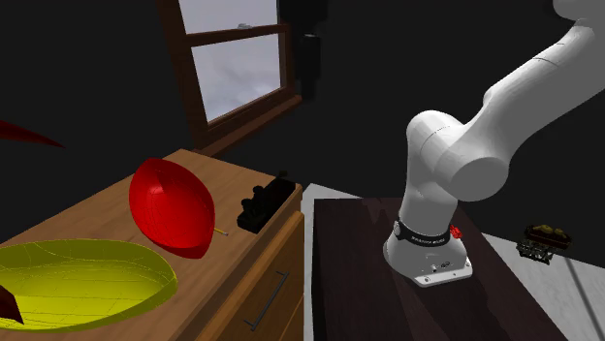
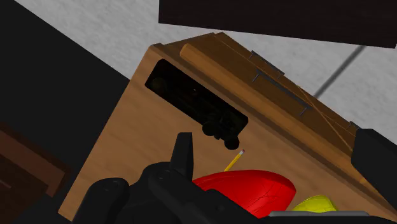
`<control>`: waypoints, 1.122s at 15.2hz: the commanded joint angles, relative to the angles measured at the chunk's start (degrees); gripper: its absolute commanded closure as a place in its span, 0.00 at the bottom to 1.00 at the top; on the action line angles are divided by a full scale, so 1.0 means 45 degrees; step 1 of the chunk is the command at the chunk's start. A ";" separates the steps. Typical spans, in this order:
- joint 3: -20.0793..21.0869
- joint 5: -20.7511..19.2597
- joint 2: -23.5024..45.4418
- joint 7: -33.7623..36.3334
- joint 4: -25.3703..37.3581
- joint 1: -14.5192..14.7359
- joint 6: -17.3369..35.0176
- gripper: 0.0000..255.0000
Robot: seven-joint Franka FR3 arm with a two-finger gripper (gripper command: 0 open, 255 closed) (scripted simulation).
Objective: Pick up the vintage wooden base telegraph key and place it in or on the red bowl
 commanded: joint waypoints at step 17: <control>-0.5222 -0.1791 0.2157 -0.8332 -0.4301 0.1445 0.7324 0.00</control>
